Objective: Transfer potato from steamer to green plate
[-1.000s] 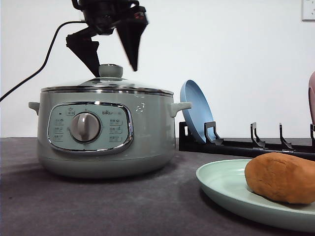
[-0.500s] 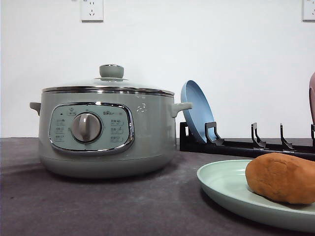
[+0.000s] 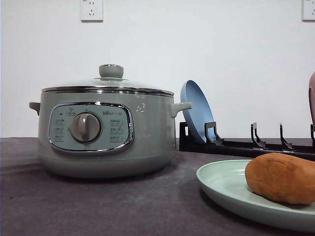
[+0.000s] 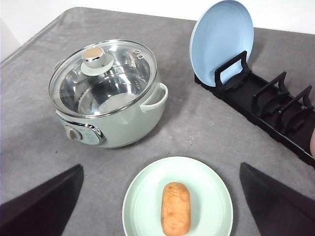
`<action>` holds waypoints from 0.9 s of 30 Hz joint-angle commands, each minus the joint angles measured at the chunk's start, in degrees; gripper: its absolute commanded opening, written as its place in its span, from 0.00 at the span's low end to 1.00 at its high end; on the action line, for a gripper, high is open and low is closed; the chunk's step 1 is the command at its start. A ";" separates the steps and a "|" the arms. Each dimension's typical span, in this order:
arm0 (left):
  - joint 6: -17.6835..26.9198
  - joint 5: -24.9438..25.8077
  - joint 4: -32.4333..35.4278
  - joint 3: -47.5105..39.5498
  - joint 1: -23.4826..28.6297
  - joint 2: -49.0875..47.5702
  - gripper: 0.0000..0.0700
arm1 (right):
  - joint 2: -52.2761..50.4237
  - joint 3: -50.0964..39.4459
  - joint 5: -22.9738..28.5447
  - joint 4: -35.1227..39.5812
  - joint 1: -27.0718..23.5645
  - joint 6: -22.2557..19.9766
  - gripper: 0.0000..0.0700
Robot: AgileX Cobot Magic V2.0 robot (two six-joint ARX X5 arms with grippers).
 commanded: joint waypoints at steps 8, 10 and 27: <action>-4.60 -0.15 5.44 -14.92 -0.31 -13.57 1.00 | 0.22 0.96 -0.10 0.33 0.39 -2.95 0.92; -4.59 -0.23 5.64 -15.07 -0.31 -14.07 1.00 | 0.23 0.96 -0.10 0.35 0.39 -2.94 0.92; -4.47 -0.22 7.35 -15.07 -0.31 -13.89 0.02 | 0.24 0.96 -0.09 0.32 0.39 -2.98 0.02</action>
